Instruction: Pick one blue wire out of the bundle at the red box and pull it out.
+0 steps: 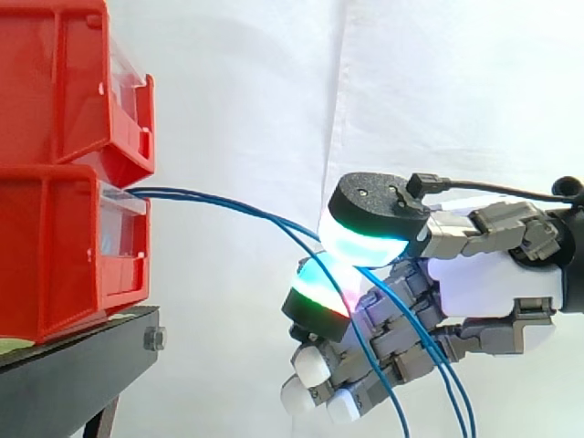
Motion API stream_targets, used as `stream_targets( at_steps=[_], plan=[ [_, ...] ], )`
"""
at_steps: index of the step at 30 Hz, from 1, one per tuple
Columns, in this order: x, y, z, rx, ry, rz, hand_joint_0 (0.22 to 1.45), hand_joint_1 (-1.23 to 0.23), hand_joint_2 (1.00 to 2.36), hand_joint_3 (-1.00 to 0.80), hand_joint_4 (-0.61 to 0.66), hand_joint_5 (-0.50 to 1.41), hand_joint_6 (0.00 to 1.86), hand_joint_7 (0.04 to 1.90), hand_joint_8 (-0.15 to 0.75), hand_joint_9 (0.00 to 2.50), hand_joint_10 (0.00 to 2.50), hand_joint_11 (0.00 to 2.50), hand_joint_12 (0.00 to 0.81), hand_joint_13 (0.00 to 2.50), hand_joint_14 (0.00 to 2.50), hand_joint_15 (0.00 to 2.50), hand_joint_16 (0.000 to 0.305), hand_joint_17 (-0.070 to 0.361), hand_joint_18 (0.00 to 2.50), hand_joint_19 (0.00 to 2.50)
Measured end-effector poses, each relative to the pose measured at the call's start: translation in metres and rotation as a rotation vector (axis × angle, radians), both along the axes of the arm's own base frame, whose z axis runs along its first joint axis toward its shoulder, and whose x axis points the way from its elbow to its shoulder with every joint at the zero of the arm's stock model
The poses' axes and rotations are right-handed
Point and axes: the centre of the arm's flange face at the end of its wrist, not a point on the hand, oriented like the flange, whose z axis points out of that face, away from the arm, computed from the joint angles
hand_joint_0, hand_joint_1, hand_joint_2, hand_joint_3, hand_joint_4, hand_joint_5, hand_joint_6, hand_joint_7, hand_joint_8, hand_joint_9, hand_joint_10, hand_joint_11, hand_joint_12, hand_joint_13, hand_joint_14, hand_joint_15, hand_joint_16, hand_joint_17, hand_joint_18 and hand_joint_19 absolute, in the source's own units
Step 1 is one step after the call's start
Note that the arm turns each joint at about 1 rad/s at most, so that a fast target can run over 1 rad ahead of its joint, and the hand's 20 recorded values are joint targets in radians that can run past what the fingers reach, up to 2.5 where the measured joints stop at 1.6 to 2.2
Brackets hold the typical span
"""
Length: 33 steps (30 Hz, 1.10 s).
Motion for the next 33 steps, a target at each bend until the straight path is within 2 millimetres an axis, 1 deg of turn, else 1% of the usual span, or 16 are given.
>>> stream_targets(
  at_steps=[2,3,5,6,9,12,15,18,20,22,27,33],
  plan=[
    [0.0001,-0.0002,0.0000,0.000,0.000,0.000,0.58,-0.77,1.01,-0.35,0.29,-0.12,0.70,1.23,0.277,0.91,0.02,0.63,0.380,0.54,0.01,0.25,0.059,0.132,0.43,0.44],
    [0.0001,-0.0004,-0.0001,0.000,0.000,-0.001,0.58,-0.74,1.01,-0.34,0.30,-0.12,0.69,1.23,0.274,0.91,0.02,0.62,0.380,0.54,0.01,0.26,0.059,0.132,0.43,0.45],
    [0.0001,-0.0003,0.0001,0.000,0.000,-0.001,0.54,-0.67,1.01,-0.38,0.29,-0.11,0.66,1.26,0.279,0.91,0.02,0.61,0.388,0.54,0.01,0.26,0.061,0.136,0.42,0.45],
    [0.0000,-0.0004,0.0000,0.000,0.000,-0.001,0.52,-0.62,1.00,-0.43,0.28,-0.11,0.64,1.27,0.285,0.92,0.02,0.61,0.393,0.54,0.01,0.26,0.062,0.140,0.43,0.46],
    [0.0001,-0.0002,-0.0001,0.000,0.000,0.000,0.49,-0.51,1.00,-0.50,0.30,-0.09,0.60,1.32,0.293,0.93,0.02,0.60,0.409,0.55,0.01,0.26,0.065,0.146,0.44,0.47],
    [-0.0001,-0.0005,-0.0002,0.000,0.000,-0.001,0.47,-0.43,1.00,-0.50,0.32,-0.08,0.55,1.39,0.306,0.95,0.02,0.60,0.418,0.55,0.01,0.26,0.067,0.151,0.44,0.47],
    [-0.0001,-0.0006,-0.0003,0.000,0.000,-0.001,0.47,-0.39,1.00,-0.50,0.31,-0.07,0.53,1.42,0.308,0.94,0.02,0.60,0.420,0.55,0.01,0.26,0.068,0.152,0.44,0.47],
    [-0.0001,-0.0006,-0.0002,0.000,0.000,-0.001,0.49,-0.40,1.00,-0.49,0.29,-0.07,0.52,1.45,0.297,0.94,0.02,0.59,0.410,0.54,0.01,0.27,0.066,0.148,0.42,0.48],
    [0.0000,-0.0006,-0.0002,-0.001,0.000,0.000,0.53,-0.45,1.01,-0.39,0.25,-0.07,0.52,1.46,0.290,0.93,0.02,0.59,0.395,0.53,0.01,0.27,0.062,0.140,0.40,0.50],
    [-0.0001,-0.0006,-0.0002,-0.001,0.001,0.000,0.55,-0.48,1.01,-0.32,0.25,-0.07,0.54,1.46,0.288,0.93,0.02,0.60,0.390,0.53,0.01,0.27,0.061,0.138,0.40,0.50],
    [0.0000,-0.0005,-0.0001,-0.001,0.000,0.001,0.57,-0.59,1.02,-0.20,0.24,-0.10,0.61,1.34,0.289,0.93,0.02,0.61,0.387,0.55,0.01,0.26,0.060,0.136,0.41,0.49],
    [-0.0001,-0.0004,-0.0001,0.000,0.000,0.002,0.57,-0.69,1.02,-0.22,0.27,-0.12,0.69,1.26,0.280,0.91,0.02,0.63,0.387,0.56,0.01,0.27,0.060,0.134,0.43,0.46]
  ],
)
